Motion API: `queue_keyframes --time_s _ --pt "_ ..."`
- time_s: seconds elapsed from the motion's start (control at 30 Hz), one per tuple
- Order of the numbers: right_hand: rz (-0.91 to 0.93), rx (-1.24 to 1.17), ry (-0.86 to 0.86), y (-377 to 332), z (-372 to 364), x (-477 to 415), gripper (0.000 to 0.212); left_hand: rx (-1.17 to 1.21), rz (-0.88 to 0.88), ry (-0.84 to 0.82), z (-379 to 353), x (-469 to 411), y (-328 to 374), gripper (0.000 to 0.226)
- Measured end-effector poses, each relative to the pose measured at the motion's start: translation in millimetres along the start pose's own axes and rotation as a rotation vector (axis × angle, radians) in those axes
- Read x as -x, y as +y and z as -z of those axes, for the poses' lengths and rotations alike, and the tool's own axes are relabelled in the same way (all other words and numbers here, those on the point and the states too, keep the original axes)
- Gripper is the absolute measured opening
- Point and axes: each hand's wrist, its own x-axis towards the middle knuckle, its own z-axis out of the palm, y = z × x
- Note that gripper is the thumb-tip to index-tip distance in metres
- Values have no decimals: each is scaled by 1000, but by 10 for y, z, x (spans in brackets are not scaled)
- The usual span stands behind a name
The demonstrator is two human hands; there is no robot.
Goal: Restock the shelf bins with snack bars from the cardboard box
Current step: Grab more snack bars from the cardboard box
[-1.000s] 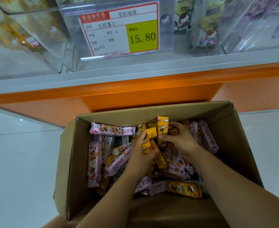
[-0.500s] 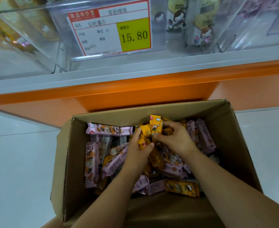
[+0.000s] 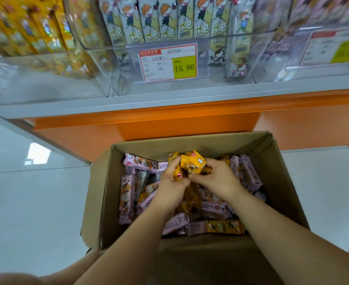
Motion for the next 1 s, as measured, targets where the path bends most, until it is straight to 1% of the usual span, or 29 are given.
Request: queue_keyframes --time_s 0.07,0.2,0.33,0.43,0.57,0.8,0.93,1.0 --pt "10 -12 -4 -126 7 81 17 12 -34 9 31 145 120 54" --pt "63 -9 14 -435 62 259 16 49 -100 21 82 440 369 58" --pt "136 36 36 -833 210 532 17 70 -175 -37 135 779 637 57" --pt "228 29 54 -1166 349 793 15 20 -273 -88 183 1087 865 57" --pt "348 59 102 -1622 479 1133 11 -26 -423 -84 290 1555 1164 54" --pt "575 71 133 -2422 408 1430 14 -44 -720 -22 647 1995 1661 53" --pt "744 121 213 -2852 174 1230 19 -70 -875 92 958 2018 2002 49" --pt "840 170 271 -3041 -14 1031 28 -59 -916 153 1159 1922 2132 50"
